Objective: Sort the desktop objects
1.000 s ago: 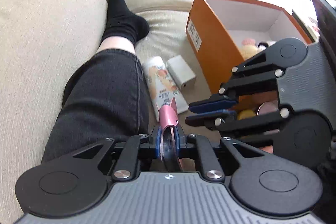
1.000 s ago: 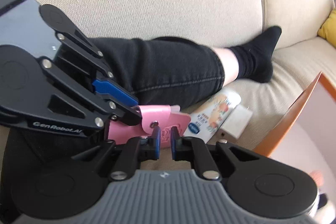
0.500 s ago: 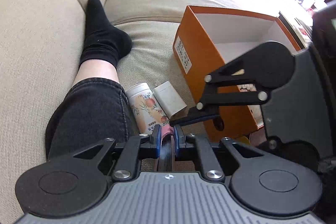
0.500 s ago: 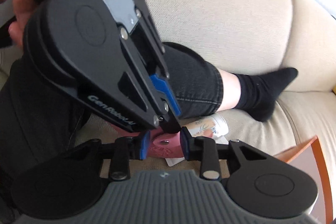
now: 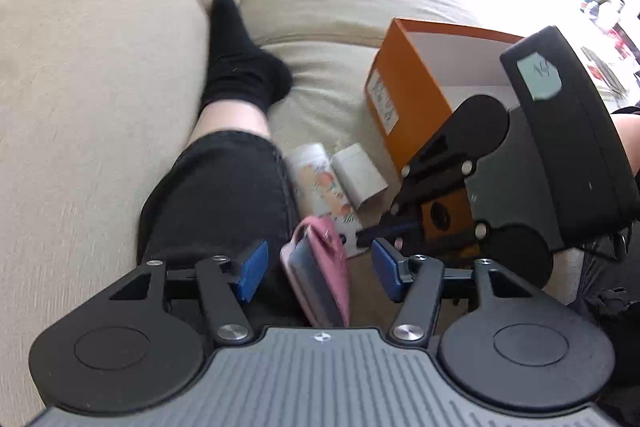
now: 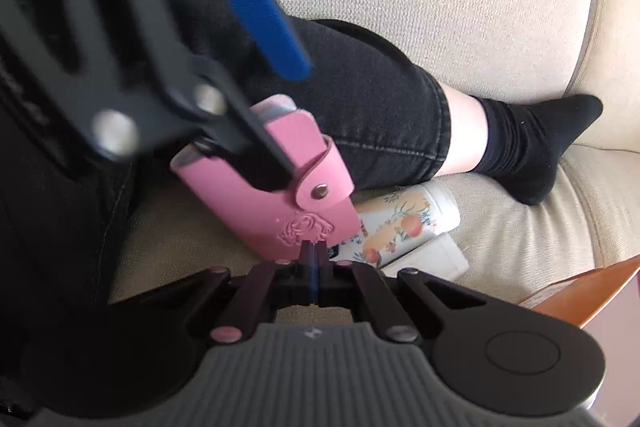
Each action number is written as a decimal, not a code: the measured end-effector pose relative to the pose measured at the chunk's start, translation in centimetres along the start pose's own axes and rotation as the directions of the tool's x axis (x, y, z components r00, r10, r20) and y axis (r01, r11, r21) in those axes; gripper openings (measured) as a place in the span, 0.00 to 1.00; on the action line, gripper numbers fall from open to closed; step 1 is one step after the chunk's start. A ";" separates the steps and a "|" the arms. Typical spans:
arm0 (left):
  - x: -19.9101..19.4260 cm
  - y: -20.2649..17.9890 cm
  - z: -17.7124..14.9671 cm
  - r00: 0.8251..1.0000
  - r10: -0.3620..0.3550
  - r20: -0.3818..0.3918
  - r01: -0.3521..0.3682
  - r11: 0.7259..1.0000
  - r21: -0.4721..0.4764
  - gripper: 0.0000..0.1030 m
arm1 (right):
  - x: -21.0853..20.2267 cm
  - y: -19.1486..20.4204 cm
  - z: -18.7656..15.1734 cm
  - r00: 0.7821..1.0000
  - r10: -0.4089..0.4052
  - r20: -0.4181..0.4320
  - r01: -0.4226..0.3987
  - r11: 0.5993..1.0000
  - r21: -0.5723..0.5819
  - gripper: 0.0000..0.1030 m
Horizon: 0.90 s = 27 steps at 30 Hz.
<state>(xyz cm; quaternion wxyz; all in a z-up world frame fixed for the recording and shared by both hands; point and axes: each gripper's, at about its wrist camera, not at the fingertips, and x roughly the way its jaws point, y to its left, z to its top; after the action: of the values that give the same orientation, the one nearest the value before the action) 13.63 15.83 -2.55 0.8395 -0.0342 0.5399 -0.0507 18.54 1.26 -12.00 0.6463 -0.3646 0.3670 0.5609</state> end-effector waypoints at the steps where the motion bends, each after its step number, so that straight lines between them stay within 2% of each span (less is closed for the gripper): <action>1: -0.1 0.0 -0.3 1.000 0.007 -0.012 -0.007 1.000 -0.019 0.65 | 0.0 0.0 0.0 1.000 0.001 -0.001 -0.001 1.000 0.003 0.00; 3: 0.1 0.0 -0.9 0.999 0.015 -0.044 -0.018 0.998 -0.054 0.65 | -0.2 0.1 0.0 1.000 -0.001 -0.005 0.001 1.000 0.000 0.00; 8: 1.2 -0.6 -1.7 0.998 0.050 -0.043 -0.054 0.993 -0.105 0.63 | -0.9 0.0 0.0 1.000 -0.002 -0.015 0.003 1.000 0.021 0.01; 13: 2.2 -0.7 -1.4 0.994 0.102 -0.045 -0.107 0.987 -0.119 0.50 | -1.3 -0.5 0.0 1.000 0.005 -0.031 -0.003 0.998 0.059 0.04; 15: 2.3 -1.0 -1.5 0.990 0.133 -0.037 -0.136 0.984 -0.113 0.39 | -1.5 -0.8 0.0 0.999 0.002 -0.034 0.000 0.998 0.058 0.05; 16: 2.3 -1.1 -1.6 0.990 0.137 -0.028 -0.140 0.984 -0.115 0.39 | -1.4 -0.9 0.0 0.999 0.001 -0.040 0.002 0.999 0.052 0.05; 18: 2.2 -1.1 -1.7 0.992 0.122 -0.013 -0.123 0.985 -0.122 0.28 | -1.0 -1.1 0.2 0.998 0.004 -0.055 -0.002 0.999 0.037 0.08; 21: 2.2 -1.9 -1.9 0.997 0.082 0.007 -0.080 0.990 -0.112 0.25 | -0.7 -1.0 0.4 0.997 -0.004 -0.074 0.005 1.000 0.019 0.18; 24: 3.0 -2.1 -1.9 0.996 0.088 0.002 -0.087 0.989 -0.119 0.25 | -0.6 -1.2 0.7 0.996 -0.005 -0.086 0.005 1.000 0.007 0.19; 27: 3.8 -1.5 -2.1 0.997 0.082 0.010 -0.079 0.985 -0.153 0.22 | -0.5 -1.0 0.9 0.995 -0.002 -0.097 0.002 1.000 -0.009 0.27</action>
<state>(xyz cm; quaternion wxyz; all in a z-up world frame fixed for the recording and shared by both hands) 13.18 13.89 -6.68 0.8402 -0.0768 0.5362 0.0249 19.57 1.71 -11.05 0.6268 -0.3945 0.3951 0.5435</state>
